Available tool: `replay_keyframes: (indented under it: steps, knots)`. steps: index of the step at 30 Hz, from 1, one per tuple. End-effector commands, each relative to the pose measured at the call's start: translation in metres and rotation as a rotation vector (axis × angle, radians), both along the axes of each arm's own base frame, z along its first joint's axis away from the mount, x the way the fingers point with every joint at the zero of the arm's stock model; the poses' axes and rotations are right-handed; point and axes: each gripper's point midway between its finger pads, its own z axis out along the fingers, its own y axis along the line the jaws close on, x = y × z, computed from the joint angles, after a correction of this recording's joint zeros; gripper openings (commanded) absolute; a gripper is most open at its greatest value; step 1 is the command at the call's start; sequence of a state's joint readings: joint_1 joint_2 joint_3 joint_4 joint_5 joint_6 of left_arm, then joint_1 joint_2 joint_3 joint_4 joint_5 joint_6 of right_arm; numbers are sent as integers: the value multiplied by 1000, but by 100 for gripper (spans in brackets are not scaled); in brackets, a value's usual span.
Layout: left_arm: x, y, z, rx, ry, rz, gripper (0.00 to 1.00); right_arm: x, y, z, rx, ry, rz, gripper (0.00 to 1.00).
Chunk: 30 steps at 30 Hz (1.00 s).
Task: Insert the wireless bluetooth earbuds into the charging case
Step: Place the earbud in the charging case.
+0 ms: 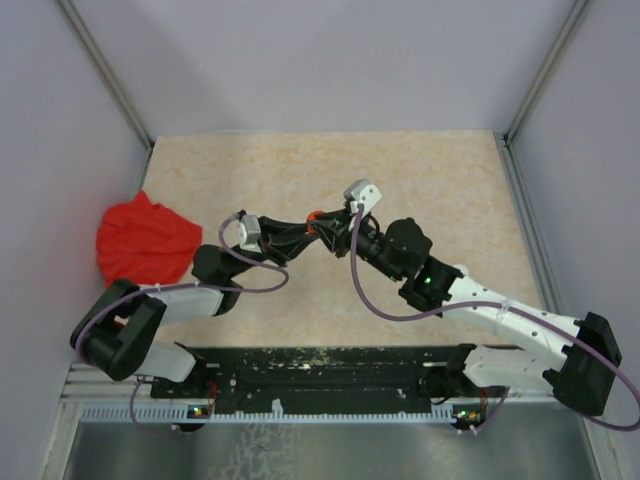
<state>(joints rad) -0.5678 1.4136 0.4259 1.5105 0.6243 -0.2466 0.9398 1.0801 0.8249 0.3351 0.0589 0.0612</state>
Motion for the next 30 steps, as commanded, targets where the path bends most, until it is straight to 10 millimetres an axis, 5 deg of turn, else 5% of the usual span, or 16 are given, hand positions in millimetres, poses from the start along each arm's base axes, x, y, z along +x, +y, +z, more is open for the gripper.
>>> replay_keyframes:
  steps: [1,18,30]
  knots:
    - [-8,0,27,-67,-82,-1,1,-5,2,26,96,-44,24,15]
    - [-12,2,34,-100,-60,1,1,2,4,0,62,-6,-3,15]
    - [-8,-2,24,-71,-27,3,1,-6,-1,29,127,-47,21,15]
